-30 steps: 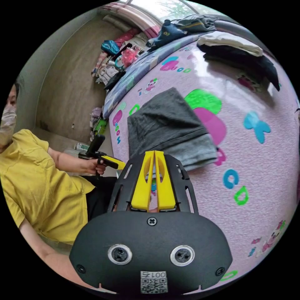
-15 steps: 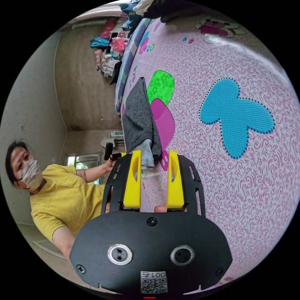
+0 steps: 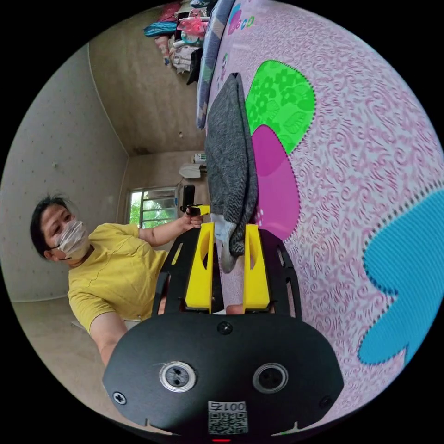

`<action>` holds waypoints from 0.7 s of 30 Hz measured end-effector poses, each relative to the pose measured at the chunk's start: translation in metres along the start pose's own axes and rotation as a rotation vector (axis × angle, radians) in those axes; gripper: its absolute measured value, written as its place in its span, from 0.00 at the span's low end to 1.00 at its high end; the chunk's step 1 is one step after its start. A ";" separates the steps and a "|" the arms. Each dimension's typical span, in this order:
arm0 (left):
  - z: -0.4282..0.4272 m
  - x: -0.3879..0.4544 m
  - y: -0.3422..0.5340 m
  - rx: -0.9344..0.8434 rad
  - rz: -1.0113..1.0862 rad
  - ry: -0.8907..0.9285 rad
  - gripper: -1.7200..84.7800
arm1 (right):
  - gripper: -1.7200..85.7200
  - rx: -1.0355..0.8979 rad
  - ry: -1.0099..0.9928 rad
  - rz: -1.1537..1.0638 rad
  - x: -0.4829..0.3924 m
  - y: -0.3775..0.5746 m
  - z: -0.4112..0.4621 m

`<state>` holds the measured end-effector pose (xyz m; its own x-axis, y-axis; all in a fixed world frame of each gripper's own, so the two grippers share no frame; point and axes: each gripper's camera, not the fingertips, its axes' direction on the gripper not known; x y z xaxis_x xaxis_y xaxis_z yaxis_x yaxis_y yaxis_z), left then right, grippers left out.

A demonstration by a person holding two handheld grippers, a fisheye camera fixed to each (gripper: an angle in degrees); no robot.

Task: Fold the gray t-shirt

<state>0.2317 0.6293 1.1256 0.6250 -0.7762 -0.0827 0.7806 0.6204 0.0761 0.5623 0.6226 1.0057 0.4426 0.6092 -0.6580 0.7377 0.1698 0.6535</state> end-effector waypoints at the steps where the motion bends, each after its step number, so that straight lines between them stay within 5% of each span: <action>1: -0.001 -0.003 0.002 -0.009 -0.001 0.016 0.08 | 0.11 -0.023 -0.030 -0.015 0.003 -0.007 0.005; 10: 0.011 -0.024 0.015 -0.086 0.020 0.076 0.04 | 0.04 -0.070 -0.019 -0.092 0.015 -0.038 0.047; 21: -0.070 -0.034 0.054 -0.014 0.097 0.163 0.01 | 0.02 0.232 -0.113 -0.284 -0.010 0.006 0.075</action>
<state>0.2531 0.6975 1.0625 0.6893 -0.6851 -0.2356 0.7161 0.6936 0.0781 0.6004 0.5595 0.9880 0.2479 0.4714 -0.8464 0.9291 0.1319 0.3456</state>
